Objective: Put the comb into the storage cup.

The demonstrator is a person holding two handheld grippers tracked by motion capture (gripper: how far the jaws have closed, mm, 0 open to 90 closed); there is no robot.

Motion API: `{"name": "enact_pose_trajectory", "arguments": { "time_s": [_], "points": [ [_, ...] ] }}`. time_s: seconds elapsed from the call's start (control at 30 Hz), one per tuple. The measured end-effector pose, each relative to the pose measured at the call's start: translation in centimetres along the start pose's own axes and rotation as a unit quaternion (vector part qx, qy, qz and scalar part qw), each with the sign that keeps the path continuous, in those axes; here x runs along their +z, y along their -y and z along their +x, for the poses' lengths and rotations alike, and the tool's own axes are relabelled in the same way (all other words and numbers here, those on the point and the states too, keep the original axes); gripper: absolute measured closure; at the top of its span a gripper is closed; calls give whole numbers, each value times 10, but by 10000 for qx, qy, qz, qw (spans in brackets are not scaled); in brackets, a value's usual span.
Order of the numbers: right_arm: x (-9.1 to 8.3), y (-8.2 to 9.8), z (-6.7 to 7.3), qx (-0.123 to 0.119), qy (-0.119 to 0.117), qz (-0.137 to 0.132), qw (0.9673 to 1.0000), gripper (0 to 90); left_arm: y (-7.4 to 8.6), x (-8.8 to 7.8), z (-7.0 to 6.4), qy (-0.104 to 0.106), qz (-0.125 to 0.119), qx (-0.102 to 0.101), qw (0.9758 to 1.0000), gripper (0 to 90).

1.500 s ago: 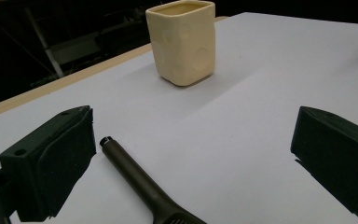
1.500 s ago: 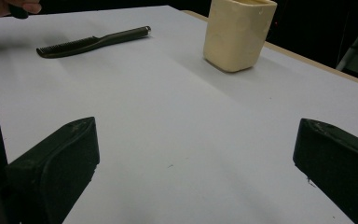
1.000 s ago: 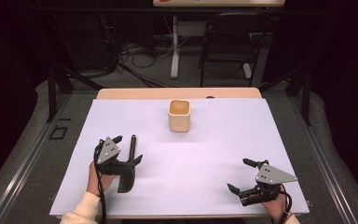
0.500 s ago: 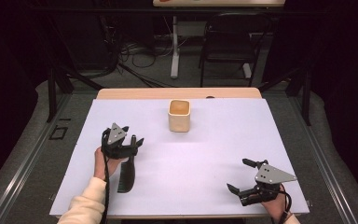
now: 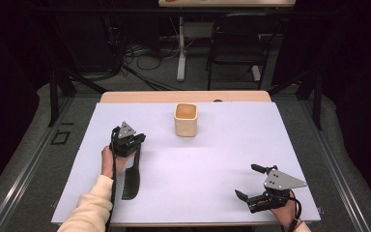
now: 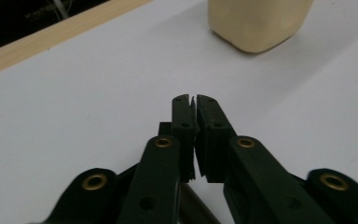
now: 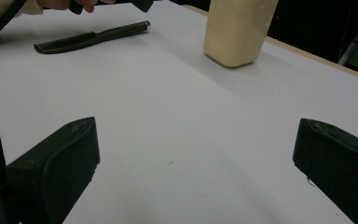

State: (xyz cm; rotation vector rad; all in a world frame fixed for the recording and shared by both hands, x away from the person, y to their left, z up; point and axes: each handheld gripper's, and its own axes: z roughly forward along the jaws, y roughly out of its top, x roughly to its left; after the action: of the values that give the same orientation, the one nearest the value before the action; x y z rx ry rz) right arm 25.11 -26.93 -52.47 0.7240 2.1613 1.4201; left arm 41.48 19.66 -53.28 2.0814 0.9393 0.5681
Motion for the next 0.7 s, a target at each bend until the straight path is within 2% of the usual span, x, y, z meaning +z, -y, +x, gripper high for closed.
{"name": "enact_pose_trajectory", "arguments": {
  "time_s": [0.07,0.17,0.33,0.43,0.7],
  "points": [
    [0,0,0,3,-3,-10,10000,0,0,2,2,50,26,-25,10000,899],
    [0,0,-1,8,3,3,10000,0,0,11,4,62,221,-5,9997,900],
    [0,0,0,5,-9,7,10000,0,1,17,4,-13,393,93,9992,900],
    [0,0,0,9,-3,-11,10000,0,2,19,5,-163,465,128,9987,900],
    [0,0,0,21,29,-12,10000,2,6,21,11,-162,538,119,9983,900]
  ]
}}
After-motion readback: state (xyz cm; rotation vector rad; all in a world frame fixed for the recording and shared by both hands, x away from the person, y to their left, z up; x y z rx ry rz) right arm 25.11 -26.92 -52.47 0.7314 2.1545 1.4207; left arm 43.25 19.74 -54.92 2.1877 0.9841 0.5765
